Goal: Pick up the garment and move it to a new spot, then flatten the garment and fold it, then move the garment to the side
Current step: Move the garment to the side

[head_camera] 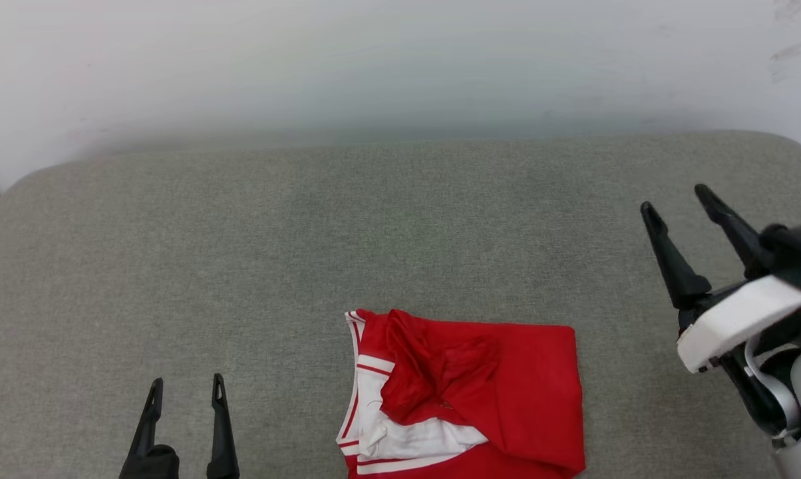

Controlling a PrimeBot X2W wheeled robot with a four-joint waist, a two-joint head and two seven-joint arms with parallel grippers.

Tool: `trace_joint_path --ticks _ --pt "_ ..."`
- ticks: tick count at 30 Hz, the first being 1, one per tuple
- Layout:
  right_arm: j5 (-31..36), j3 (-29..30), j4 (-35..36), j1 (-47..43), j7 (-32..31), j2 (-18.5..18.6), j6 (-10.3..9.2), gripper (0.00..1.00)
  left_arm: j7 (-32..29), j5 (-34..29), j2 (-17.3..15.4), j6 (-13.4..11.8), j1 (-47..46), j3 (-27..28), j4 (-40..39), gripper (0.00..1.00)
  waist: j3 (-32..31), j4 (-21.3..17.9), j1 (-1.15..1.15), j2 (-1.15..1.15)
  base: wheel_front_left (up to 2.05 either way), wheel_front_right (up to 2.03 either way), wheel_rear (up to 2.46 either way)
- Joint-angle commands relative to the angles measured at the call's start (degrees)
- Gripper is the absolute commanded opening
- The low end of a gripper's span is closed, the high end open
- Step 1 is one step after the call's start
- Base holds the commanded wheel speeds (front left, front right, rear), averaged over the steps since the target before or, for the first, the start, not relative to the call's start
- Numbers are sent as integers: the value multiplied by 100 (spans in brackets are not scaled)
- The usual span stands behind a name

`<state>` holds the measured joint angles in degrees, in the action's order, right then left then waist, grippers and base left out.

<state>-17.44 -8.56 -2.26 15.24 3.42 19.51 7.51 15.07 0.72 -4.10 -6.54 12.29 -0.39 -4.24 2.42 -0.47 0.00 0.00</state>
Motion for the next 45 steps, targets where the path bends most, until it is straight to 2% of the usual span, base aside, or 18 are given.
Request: trace_joint_path --ticks 1,4,9,12,14,20,29,37,38,39,45 --pt "-452 -263 -103 226 -695 271 -3 100 13 -27 6 32 -93 -17 18 100 38 34 0 0 0 0 0" --pt "-1408 -750 -172 571 -2132 774 -3 100 13 -33 5 44 -124 -18 31 100 89 76 0 0 0 0 0" --pt "-3029 -1097 -412 626 -4061 1282 -2 100 13 -17 9 79 -231 -9 32 100 222 158 0 0 0 0 0" --pt "-3826 -1159 -584 453 -4798 1390 -2 100 13 -2 15 90 -298 -13 36 100 320 227 0 0 0 0 0" --pt "-4113 -1156 -711 374 -5035 1391 -2 100 13 5 20 101 -371 -19 35 100 409 279 0 0 0 0 0" --pt "-4570 -1219 -1080 169 -5038 1031 -2 100 13 20 34 139 -628 -50 35 100 733 451 0 0 0 0 0" --pt "-4559 -1830 -1645 46 -4707 559 -8 100 13 26 65 185 -949 -139 82 100 1118 654 0 0 0 0 0" --pt "-4391 -2335 -1909 184 -4314 505 -36 100 13 30 84 183 -1069 -158 129 100 1234 724 0 0 0 0 0" --pt "-4347 -2376 -1918 246 -4178 512 -37 39 13 30 87 187 -1083 -169 143 100 1241 741 0 0 0 0 0" --pt "-4341 -2431 -1935 301 -4111 521 -36 0 13 33 88 187 -1099 -180 154 100 1240 759 0 0 0 0 0" --pt "-4483 -2693 -1748 572 -3749 794 -8 0 13 30 100 179 -946 -205 254 100 975 818 0 0 0 0 0"
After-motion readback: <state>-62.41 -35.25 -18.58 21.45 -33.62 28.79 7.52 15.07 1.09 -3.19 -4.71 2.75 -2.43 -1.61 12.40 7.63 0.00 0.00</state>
